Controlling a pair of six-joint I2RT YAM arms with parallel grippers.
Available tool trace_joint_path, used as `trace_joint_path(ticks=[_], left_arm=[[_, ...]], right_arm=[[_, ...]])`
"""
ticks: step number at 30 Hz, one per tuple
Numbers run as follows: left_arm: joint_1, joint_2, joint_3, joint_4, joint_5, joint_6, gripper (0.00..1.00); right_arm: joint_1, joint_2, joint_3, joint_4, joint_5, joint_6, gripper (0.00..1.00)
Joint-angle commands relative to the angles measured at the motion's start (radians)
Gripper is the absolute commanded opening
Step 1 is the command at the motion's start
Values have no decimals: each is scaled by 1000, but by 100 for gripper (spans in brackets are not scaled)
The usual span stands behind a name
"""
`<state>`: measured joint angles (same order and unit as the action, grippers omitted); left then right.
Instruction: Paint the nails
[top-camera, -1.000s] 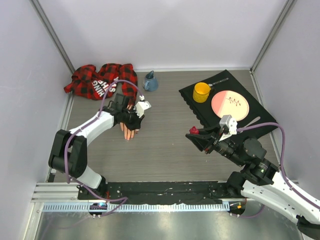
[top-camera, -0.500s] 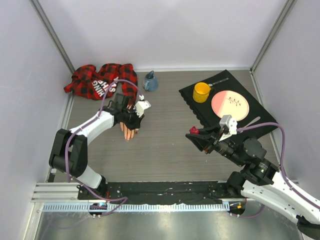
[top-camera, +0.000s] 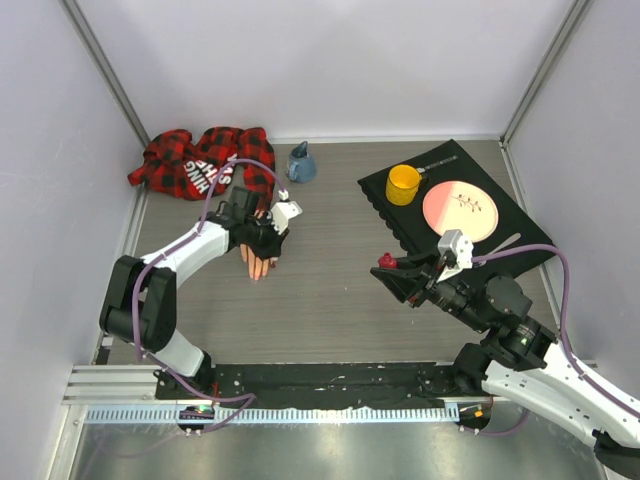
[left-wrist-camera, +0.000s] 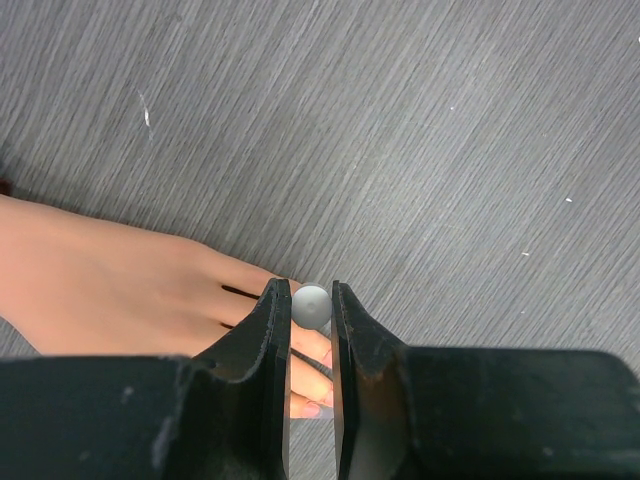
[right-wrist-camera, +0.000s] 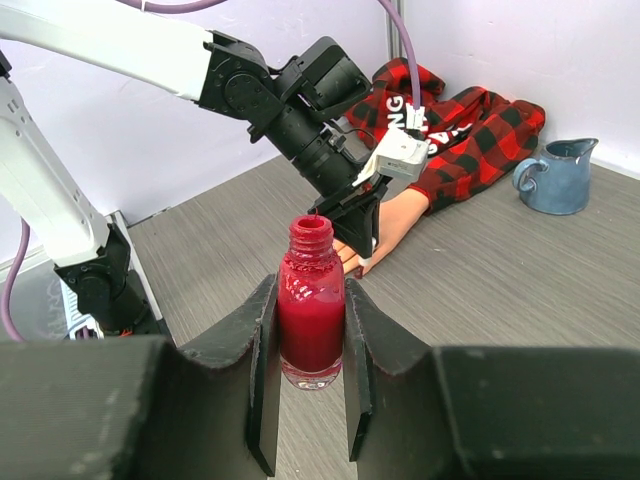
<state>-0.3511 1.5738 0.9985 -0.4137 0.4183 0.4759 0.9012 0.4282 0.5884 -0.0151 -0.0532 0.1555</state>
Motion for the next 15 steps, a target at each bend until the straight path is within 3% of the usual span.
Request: trace_joint_path(ticks=[1,15], left_arm=[[6,0,40,39,-4,-6,0],[8,-8,46,39,-9,-11,0]], right_arm=[[2,10,-1,61,0,-10,1],[1,18,-1,63,-10,-8,1]])
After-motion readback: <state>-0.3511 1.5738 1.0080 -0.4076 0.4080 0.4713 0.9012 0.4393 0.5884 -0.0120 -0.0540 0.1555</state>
